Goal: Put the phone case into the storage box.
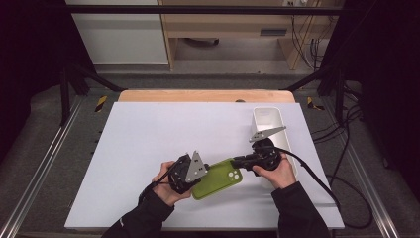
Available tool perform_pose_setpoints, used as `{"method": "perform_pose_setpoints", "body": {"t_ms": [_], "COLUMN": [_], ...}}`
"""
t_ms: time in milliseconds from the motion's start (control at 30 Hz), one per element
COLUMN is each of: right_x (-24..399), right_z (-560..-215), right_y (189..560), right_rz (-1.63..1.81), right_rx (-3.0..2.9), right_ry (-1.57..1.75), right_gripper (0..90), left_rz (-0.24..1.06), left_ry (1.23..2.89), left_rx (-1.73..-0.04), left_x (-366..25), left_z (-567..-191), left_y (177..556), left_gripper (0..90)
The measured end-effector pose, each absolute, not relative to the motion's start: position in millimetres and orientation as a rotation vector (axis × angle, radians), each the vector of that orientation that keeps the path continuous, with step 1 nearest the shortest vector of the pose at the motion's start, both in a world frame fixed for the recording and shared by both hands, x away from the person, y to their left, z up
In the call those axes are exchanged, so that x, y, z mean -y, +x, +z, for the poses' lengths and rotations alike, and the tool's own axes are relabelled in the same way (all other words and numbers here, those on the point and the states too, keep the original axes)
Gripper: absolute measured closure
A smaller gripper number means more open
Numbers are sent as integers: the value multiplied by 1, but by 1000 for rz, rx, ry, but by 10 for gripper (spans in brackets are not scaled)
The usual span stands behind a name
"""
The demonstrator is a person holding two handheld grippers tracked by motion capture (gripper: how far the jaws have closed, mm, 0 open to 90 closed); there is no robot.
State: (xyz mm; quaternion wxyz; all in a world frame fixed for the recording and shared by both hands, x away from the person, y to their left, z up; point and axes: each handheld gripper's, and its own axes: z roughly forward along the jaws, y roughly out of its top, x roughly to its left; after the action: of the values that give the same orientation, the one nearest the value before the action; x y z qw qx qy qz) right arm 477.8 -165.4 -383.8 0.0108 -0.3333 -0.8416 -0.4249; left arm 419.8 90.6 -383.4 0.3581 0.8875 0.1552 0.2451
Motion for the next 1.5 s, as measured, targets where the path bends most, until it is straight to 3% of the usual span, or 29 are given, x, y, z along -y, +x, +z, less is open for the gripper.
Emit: {"method": "perform_pose_setpoints", "body": {"t_ms": [833, 1500], "right_x": [170, 183], "right_z": [-377, -365], "right_y": [474, 472], "right_rz": [-1343, -1417], "right_rx": [2650, 2731], "right_ry": [-1056, -1101], "right_gripper": [810, 808], "left_rz": [643, 547], "left_ry": [2285, 1958], "left_rx": [-387, -603], "left_x": [-85, -136], "left_z": [-386, -378], "left_y": [418, 434], "left_gripper": [835, 302]}}
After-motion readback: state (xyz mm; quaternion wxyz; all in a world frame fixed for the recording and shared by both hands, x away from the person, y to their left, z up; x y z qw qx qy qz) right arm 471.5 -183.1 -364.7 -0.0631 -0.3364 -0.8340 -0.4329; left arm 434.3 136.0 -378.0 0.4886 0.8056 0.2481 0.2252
